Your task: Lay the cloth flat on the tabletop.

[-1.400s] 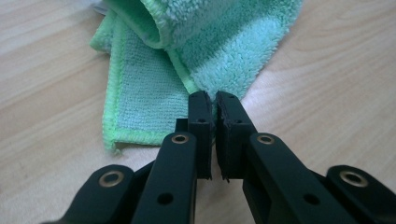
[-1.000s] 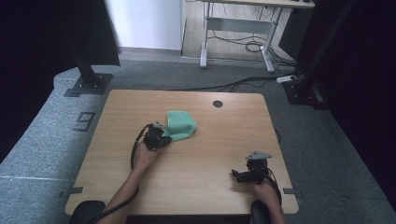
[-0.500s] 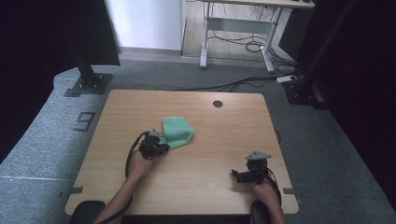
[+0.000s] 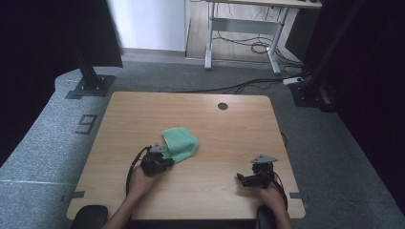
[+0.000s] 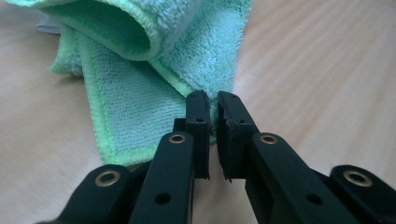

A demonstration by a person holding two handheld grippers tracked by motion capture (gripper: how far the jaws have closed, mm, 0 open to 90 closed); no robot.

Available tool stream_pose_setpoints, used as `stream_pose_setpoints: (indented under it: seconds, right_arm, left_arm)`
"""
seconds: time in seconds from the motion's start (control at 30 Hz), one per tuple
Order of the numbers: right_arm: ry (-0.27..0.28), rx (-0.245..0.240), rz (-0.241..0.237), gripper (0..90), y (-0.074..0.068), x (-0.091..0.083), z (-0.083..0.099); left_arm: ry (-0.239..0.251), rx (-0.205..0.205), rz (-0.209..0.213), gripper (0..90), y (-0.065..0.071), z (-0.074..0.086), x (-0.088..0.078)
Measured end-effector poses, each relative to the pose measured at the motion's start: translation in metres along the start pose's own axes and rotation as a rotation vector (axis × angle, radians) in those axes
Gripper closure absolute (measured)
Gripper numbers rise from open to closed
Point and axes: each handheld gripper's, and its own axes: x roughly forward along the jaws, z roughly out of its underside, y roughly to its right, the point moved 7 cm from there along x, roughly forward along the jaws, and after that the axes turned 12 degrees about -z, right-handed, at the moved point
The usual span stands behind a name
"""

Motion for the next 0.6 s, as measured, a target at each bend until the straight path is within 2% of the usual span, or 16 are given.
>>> stream_pose_setpoints:
  seconds: [0.17,0.37,0.43,0.5,0.53,0.6]
  right_arm:
    - [0.000,0.000,0.000,0.0,0.000,0.000,0.000]
    - [0.001,0.003,0.002,0.0,0.000,0.000,0.000]
    - [0.001,0.003,0.002,0.0,0.000,0.000,0.000]
    - [0.002,0.003,0.002,0.0,0.000,0.000,0.000]
    - [0.002,0.004,0.001,0.0,0.000,0.000,0.000]
    - [0.002,0.004,0.001,0.0,0.000,0.000,0.000]
  left_arm:
    - [0.012,-0.004,0.027,82.9,0.009,0.011,-0.009]
    - [0.037,0.022,0.017,81.5,0.016,0.018,-0.014]
    - [0.034,0.047,0.025,76.4,0.019,0.017,-0.015]
    - [0.031,0.059,0.031,66.4,0.021,0.017,-0.015]
    - [0.032,0.086,0.020,63.7,0.023,0.016,-0.016]
    - [0.047,0.098,0.013,59.6,0.023,0.013,-0.020]
